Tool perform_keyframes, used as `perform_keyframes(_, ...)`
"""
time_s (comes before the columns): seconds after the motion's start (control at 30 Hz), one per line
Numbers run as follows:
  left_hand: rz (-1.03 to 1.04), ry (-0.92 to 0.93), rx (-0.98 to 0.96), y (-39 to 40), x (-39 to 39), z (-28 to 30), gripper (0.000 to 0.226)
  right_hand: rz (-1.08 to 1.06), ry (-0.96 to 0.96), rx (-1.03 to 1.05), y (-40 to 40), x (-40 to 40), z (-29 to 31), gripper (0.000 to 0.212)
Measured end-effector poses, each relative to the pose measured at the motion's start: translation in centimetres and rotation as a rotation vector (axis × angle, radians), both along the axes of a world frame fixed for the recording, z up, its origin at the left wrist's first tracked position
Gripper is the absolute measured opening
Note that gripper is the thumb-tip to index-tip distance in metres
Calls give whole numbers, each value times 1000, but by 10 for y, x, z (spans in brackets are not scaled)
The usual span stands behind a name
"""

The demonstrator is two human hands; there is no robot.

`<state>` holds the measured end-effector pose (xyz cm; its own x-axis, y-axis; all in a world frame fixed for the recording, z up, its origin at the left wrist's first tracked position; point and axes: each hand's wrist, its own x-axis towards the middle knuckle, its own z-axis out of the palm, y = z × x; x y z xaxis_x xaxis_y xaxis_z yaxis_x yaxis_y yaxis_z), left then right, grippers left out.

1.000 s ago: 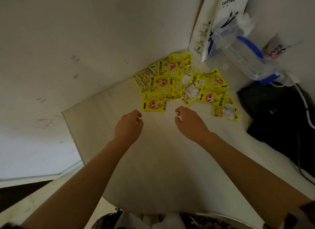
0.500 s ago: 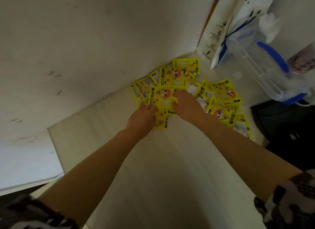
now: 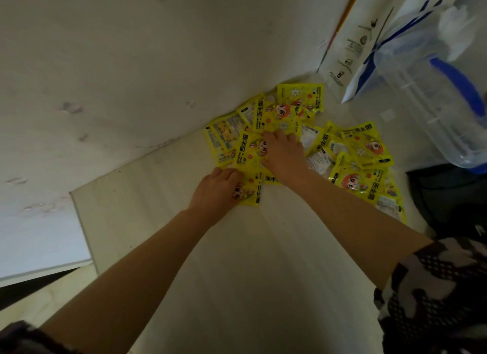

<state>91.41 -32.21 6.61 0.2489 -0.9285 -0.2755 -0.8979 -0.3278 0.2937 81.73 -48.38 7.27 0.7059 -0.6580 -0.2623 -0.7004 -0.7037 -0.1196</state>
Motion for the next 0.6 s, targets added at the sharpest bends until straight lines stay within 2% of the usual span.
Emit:
perform_keyframes(0.13, 72, -36, 54, 9, -3, 2, 70, -44, 1, 4, 8, -9, -2, 62)
perform_keyframes(0.3, 107, -23, 160, 4, -2, 6, 82, -68, -5, 14, 17, -20, -2, 48)
perform_keyframes(0.4, 163, 52, 164, -3, 1, 6, 79, -81, -30, 82, 18, -31, 1, 47)
perform_keyframes(0.6, 178, 31, 216, -11, -2, 6, 67, -155, -103, 187, 23, -56, 6, 46)
